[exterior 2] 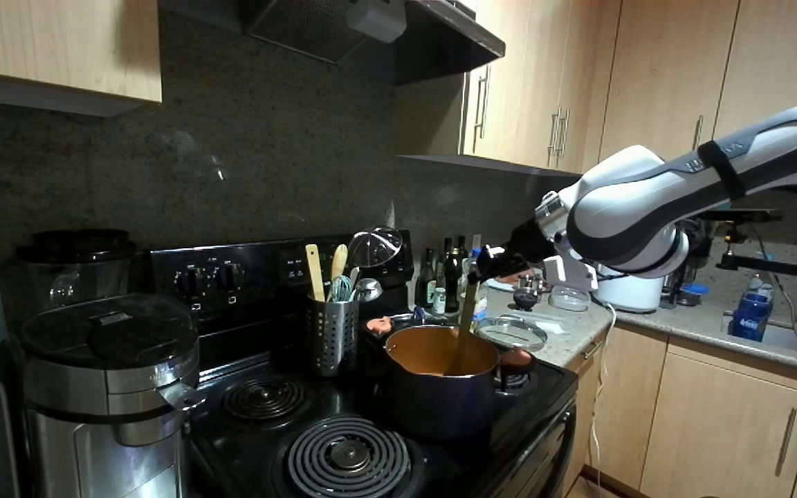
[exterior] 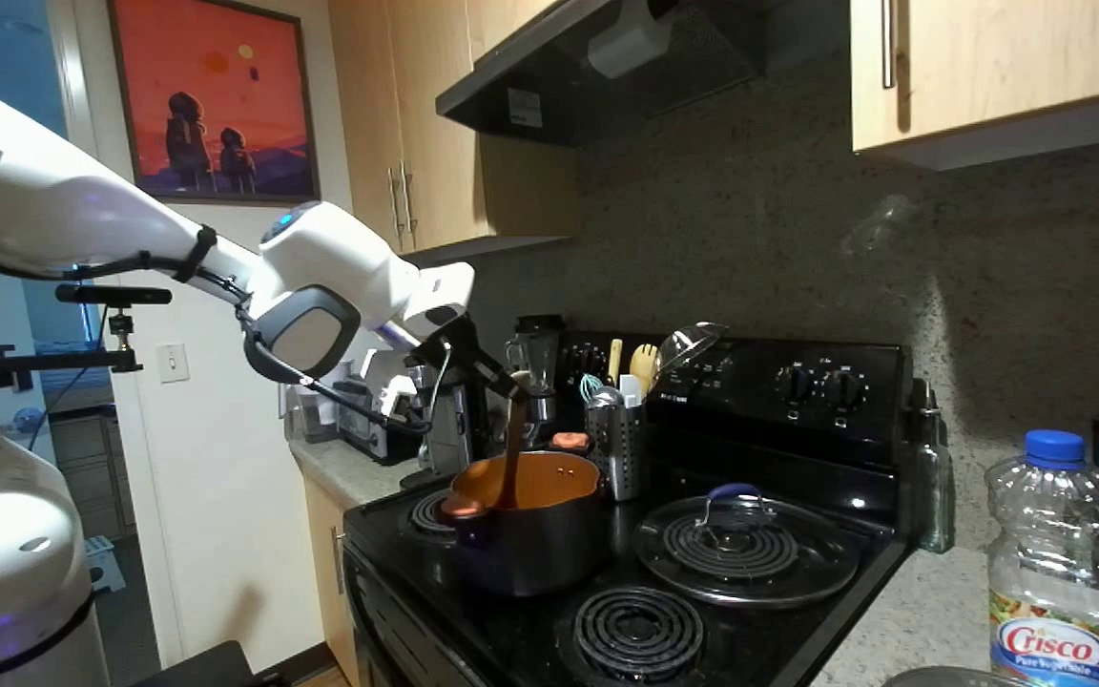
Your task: Use the wooden spoon to stir in the pot
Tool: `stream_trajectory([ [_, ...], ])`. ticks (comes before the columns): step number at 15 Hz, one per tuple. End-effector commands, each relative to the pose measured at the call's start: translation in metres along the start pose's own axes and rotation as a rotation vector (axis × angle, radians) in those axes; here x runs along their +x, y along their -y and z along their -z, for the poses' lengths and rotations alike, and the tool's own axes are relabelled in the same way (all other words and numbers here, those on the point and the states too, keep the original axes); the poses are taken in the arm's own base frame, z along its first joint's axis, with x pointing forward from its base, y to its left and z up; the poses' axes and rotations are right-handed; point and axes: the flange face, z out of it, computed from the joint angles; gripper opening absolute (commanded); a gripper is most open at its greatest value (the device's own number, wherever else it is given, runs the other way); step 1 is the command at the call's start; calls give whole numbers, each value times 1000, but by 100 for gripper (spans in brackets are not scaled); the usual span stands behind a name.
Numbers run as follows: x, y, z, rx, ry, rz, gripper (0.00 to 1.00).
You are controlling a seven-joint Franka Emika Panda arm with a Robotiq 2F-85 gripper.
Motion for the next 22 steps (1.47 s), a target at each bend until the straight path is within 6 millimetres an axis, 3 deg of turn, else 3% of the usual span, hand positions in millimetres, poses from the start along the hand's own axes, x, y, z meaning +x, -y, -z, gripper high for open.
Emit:
stream_trajectory([
  [1,4,19,16,43,3,41,6],
  [5,6,39,17,80,-20,59,6],
  [11,3,59,-10,62,-64,87,6],
  [16,17,52,-39,4,-106,74,6],
  [22,50,38,-54,-35,-141,-16,6],
])
